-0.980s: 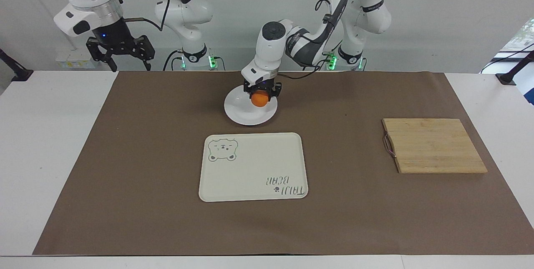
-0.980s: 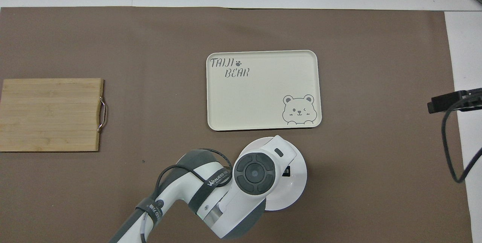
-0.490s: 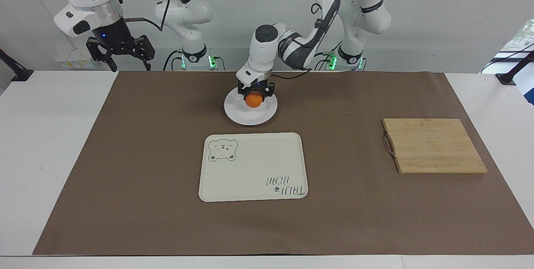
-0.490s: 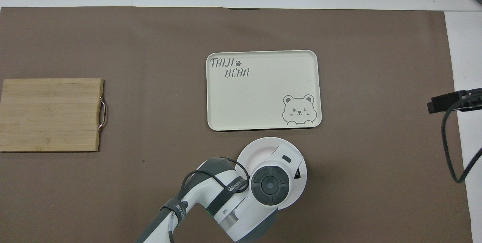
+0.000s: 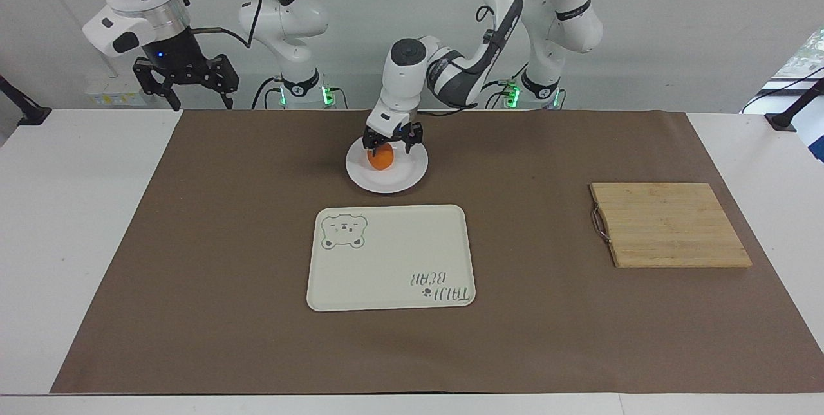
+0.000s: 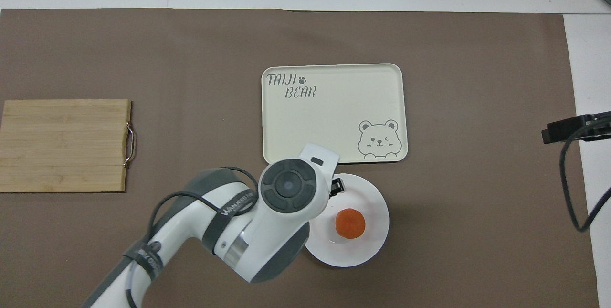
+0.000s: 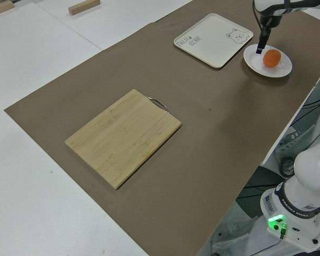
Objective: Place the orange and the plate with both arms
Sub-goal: 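Withdraw the left gripper while the right gripper reaches toward the plate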
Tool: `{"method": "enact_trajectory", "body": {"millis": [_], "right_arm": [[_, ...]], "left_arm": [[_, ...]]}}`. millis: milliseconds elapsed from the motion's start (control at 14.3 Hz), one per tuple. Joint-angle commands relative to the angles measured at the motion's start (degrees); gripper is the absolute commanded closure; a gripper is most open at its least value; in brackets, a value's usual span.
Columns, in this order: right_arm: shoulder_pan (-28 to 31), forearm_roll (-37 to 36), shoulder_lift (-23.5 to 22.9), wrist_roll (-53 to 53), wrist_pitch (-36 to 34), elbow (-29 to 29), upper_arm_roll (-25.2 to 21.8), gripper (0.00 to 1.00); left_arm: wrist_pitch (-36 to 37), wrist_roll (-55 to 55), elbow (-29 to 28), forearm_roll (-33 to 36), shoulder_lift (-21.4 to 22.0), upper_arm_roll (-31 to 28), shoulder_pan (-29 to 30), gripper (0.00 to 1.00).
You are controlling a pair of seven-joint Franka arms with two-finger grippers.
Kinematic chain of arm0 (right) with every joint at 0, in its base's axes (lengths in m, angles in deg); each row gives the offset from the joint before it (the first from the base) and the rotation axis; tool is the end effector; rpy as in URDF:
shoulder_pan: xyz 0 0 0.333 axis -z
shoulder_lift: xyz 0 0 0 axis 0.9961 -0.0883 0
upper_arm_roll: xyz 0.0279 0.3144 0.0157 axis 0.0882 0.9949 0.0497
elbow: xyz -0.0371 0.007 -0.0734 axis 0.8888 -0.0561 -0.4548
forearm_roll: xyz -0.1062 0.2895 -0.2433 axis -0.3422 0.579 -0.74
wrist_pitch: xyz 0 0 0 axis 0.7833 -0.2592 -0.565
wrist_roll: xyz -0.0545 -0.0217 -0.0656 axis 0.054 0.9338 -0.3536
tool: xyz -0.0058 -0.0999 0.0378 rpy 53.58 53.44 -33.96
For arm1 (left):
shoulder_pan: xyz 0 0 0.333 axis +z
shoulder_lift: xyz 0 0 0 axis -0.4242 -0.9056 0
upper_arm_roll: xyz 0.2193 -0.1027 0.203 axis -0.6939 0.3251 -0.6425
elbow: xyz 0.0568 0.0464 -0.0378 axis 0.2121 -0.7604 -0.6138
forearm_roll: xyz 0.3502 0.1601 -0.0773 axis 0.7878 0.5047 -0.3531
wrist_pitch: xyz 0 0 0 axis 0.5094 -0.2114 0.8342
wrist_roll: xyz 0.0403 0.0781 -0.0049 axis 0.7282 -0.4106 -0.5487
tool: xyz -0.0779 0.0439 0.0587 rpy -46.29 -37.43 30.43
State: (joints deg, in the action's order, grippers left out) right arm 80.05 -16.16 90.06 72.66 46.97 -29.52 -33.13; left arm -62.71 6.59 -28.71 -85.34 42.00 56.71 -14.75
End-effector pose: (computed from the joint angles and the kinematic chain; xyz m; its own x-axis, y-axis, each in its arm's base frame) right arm 0.5304 -0.0155 0.6538 0.9981 0.0594 -0.0135 0.0597 -0.9980 0.0209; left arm 0.4270 -0.4129 0.4237 0.9446 0.3041 -0.1236 0.3159 -0.9444 0.0909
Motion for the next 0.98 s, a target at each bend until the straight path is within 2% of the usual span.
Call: {"method": "enact_trajectory", "body": {"millis": [0, 210, 420, 560, 700, 910], "right_arm": [[0.49, 0.68, 0.08, 0.43, -0.01, 0.24, 0.32, 0.00], [0.66, 0.68, 0.08, 1.21, 1.22, 0.15, 0.06, 0.00], [0.58, 2.34, 0.87, 1.57, 3.76, -2.83, 0.15, 0.00], [0.75, 8.30, 0.87, 1.05, 4.91, -5.03, -0.20, 0.00], [0.67, 11.21, 0.78, 1.04, 7.97, -8.97, -0.12, 0.00], [0.75, 22.26, 0.78, 1.66, 11.58, -15.30, -0.20, 0.00]], "left_arm": [[3.94, -5.91, 1.90, -0.87, 1.85, 0.38, 6.69, 0.00], [4.03, -16.63, 2.43, -0.96, 3.62, 0.38, 15.30, 0.00], [4.12, -27.35, 4.10, -0.96, 3.54, 0.38, 22.77, 0.00], [4.29, -35.17, 4.80, -0.96, 3.54, 0.30, 27.09, 0.00], [6.48, -41.60, 6.55, -0.87, 3.62, 0.38, 30.87, 0.00], [9.56, -46.18, 9.20, -0.52, 3.54, 0.30, 35.09, 0.00]]}}
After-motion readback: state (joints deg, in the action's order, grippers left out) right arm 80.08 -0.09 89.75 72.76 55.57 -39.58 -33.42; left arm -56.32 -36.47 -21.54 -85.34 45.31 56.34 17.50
